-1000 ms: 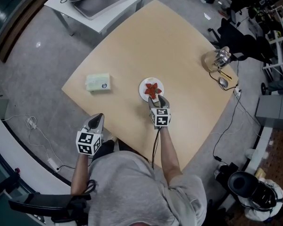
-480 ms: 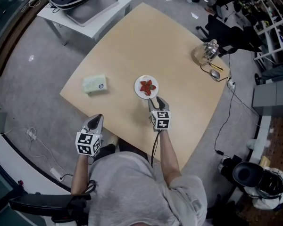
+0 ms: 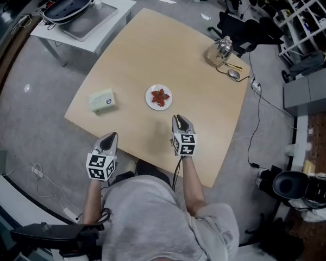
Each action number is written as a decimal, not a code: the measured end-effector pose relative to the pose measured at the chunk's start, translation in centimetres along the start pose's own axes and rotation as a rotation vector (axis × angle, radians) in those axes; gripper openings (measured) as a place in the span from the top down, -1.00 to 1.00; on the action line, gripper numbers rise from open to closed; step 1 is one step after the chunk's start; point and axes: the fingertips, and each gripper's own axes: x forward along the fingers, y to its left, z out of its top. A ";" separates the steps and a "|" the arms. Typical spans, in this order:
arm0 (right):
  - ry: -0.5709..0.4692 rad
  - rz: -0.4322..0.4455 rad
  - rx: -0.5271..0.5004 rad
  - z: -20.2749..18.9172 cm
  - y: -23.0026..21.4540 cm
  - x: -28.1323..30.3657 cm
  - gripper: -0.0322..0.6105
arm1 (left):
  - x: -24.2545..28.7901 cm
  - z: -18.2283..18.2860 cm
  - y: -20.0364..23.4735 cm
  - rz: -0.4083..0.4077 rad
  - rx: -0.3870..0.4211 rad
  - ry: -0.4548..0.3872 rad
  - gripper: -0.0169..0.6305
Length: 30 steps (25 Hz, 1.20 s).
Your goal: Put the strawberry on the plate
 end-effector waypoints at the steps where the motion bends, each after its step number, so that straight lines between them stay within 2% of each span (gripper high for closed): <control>1: -0.011 -0.013 0.009 0.1 -0.1 -0.7 0.73 | 0.0 0.2 -0.3 -0.010 0.009 -0.003 0.89; 7: -0.081 -0.080 0.057 0.6 -0.2 -5.1 0.88 | 0.1 1.2 -1.9 -0.077 0.055 -0.026 0.89; 20: -0.210 -0.225 0.124 0.9 -0.9 -14.7 0.88 | 0.4 2.9 -6.4 -0.237 0.157 -0.061 0.89; 30: -0.294 -0.307 0.142 0.6 0.8 -21.2 0.88 | -1.0 4.1 -8.6 -0.317 0.214 -0.097 0.89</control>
